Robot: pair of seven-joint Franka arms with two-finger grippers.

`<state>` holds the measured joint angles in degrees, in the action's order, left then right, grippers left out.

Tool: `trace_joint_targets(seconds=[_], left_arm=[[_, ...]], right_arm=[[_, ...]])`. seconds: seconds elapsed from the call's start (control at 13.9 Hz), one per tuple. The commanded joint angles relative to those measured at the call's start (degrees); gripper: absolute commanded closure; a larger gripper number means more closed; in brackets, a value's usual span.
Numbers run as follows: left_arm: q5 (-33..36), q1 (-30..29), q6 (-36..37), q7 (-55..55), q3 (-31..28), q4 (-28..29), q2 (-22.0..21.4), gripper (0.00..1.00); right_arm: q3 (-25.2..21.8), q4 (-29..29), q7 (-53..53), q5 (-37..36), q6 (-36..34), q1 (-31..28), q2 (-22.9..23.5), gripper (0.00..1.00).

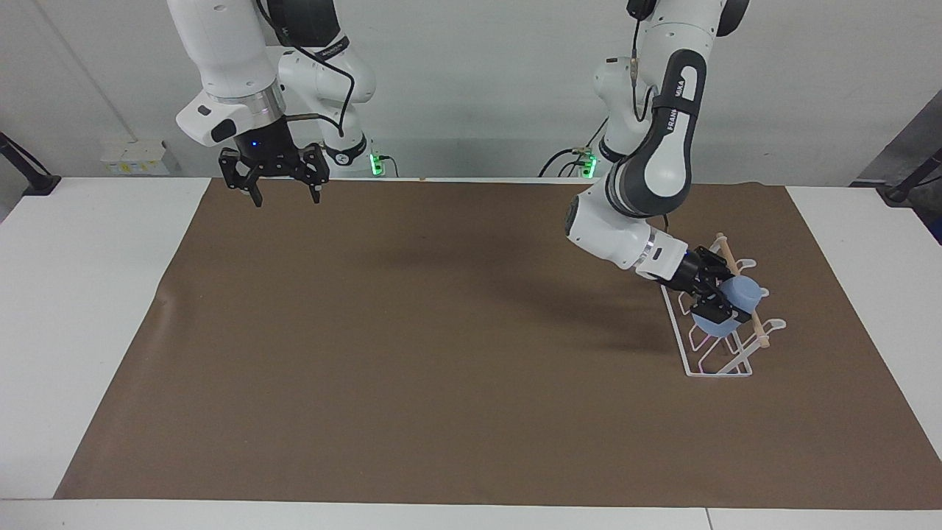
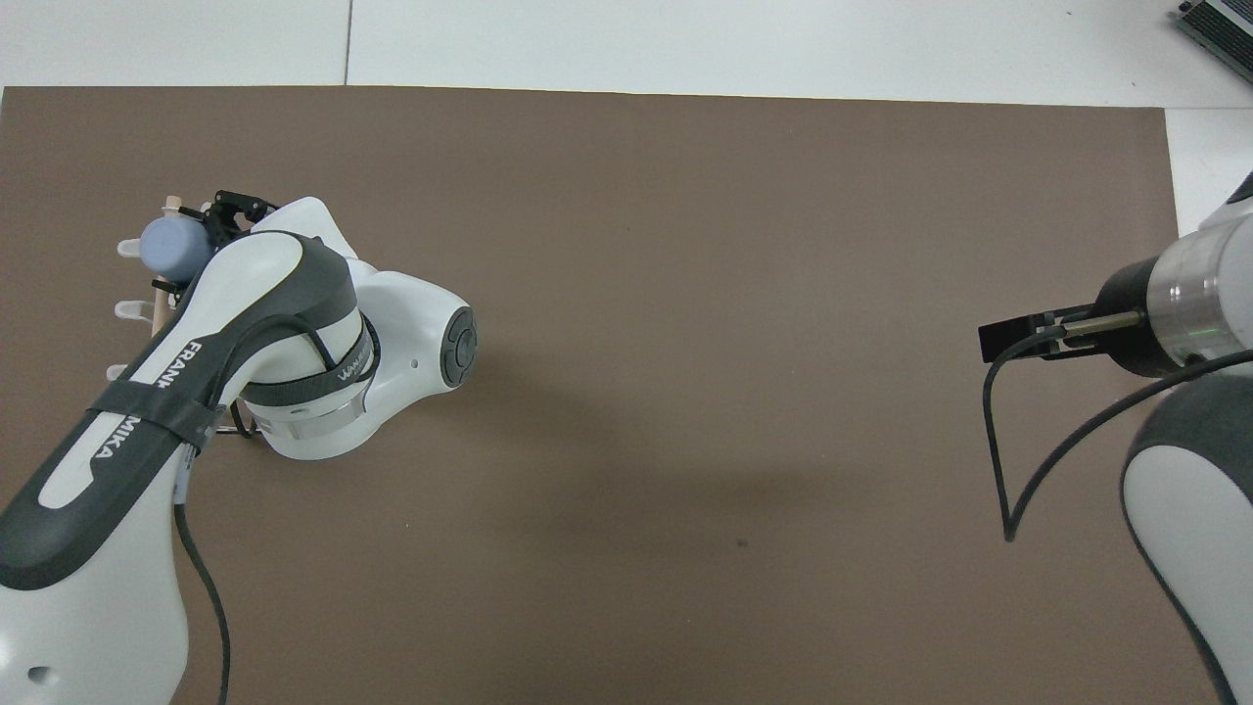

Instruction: Hang cup on cup holder

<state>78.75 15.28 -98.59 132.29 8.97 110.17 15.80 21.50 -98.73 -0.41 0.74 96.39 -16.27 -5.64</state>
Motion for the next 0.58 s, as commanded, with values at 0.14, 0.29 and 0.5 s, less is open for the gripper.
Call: trace_joint_targets(seconds=[0.14,0.29,0.5], left_arm=[[1.3,1.5,1.9,0.7,-0.5,0.0,-0.2,0.11],[1.2,1.7,1.9,0.3,-0.5,-0.1,-0.2,0.05],[1.1,1.9,1.0,-4.8,-0.3,-0.5,-0.7,0.06]], right_arm=[[0.6,0.1,-1.3,0.1,-0.9,-1.0,-0.2,0.00],[0.6,0.1,-1.3,0.1,-0.8,-1.0,-0.2,0.00],[0.6,0.1,-1.2,0.1,-0.8,-1.0,-0.2,0.00]])
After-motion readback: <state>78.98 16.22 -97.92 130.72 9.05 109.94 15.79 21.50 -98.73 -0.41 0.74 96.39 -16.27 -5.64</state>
